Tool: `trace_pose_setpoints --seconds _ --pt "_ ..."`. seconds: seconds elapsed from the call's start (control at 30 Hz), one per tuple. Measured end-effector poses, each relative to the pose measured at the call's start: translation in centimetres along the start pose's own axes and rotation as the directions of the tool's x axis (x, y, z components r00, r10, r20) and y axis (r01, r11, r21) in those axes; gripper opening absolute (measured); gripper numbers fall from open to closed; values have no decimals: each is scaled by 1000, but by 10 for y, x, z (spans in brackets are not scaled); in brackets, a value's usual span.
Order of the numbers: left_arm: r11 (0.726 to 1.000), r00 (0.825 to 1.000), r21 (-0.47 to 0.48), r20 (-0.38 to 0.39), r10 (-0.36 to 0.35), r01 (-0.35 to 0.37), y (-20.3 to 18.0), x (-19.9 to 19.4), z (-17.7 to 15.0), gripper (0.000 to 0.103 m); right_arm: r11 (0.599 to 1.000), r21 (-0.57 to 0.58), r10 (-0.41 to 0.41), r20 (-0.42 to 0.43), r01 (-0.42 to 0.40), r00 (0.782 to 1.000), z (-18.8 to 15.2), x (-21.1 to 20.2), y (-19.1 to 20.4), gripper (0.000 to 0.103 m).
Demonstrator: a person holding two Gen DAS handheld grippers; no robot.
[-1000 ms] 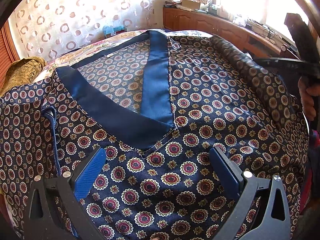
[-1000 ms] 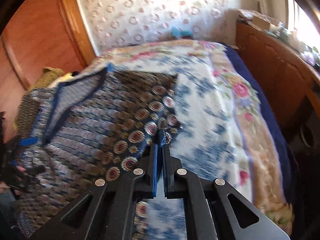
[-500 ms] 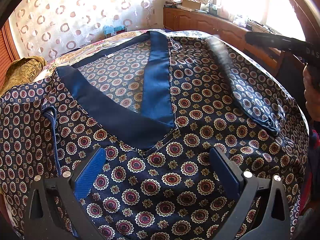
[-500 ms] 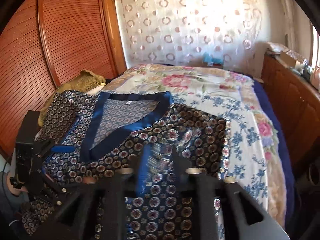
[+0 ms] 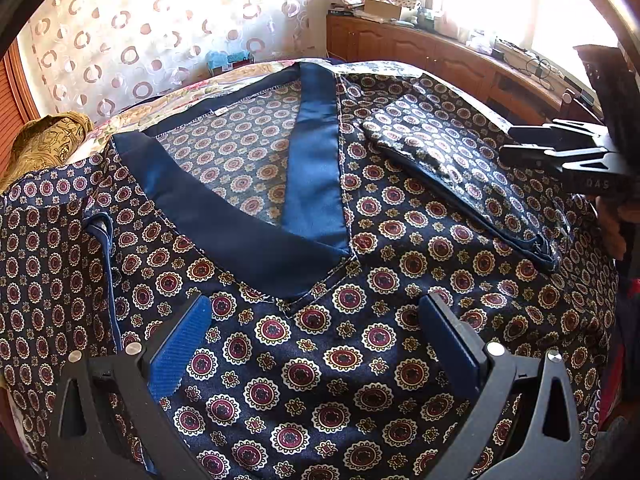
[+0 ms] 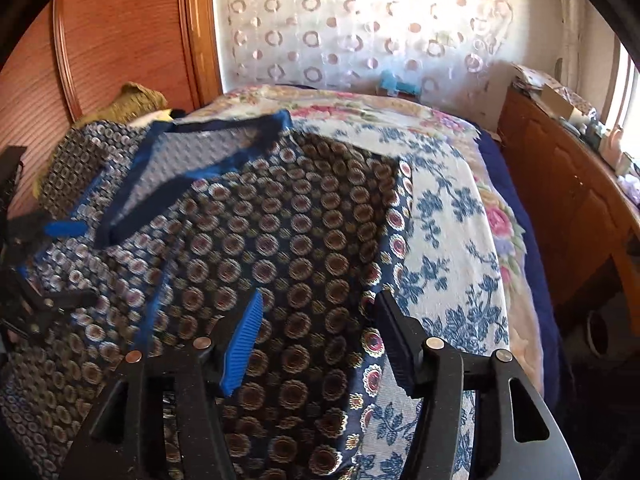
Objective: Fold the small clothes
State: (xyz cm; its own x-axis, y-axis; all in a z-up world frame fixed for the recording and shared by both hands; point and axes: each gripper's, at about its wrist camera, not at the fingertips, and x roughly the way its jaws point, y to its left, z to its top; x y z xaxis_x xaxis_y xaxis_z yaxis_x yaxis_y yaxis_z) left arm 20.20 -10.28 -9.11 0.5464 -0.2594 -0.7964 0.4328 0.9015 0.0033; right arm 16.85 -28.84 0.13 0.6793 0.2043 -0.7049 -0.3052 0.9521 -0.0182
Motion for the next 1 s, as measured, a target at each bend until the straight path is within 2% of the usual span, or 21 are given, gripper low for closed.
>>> trace_pose_setpoints --seconds 0.2,0.27,0.7,0.9,1.0 --pt "1000 1000 8 0 -7 7 0 0 1 103 1000 -7 4 -12 -4 1000 0 12 -3 71" --pt "1000 1000 9 1 -7 7 0 0 0 103 1000 -6 -5 -34 4 999 -3 21 -3 80" --pt "1000 1000 20 -3 -16 16 1 -1 -1 103 1000 23 -19 -46 20 999 -3 28 -6 92" --pt "998 997 -54 73 -39 43 32 -31 1 103 999 26 -24 -50 26 998 -2 29 -6 95" --pt "995 992 -94 127 -22 34 56 -51 6 103 999 30 -27 -52 29 998 -1 30 -7 96"
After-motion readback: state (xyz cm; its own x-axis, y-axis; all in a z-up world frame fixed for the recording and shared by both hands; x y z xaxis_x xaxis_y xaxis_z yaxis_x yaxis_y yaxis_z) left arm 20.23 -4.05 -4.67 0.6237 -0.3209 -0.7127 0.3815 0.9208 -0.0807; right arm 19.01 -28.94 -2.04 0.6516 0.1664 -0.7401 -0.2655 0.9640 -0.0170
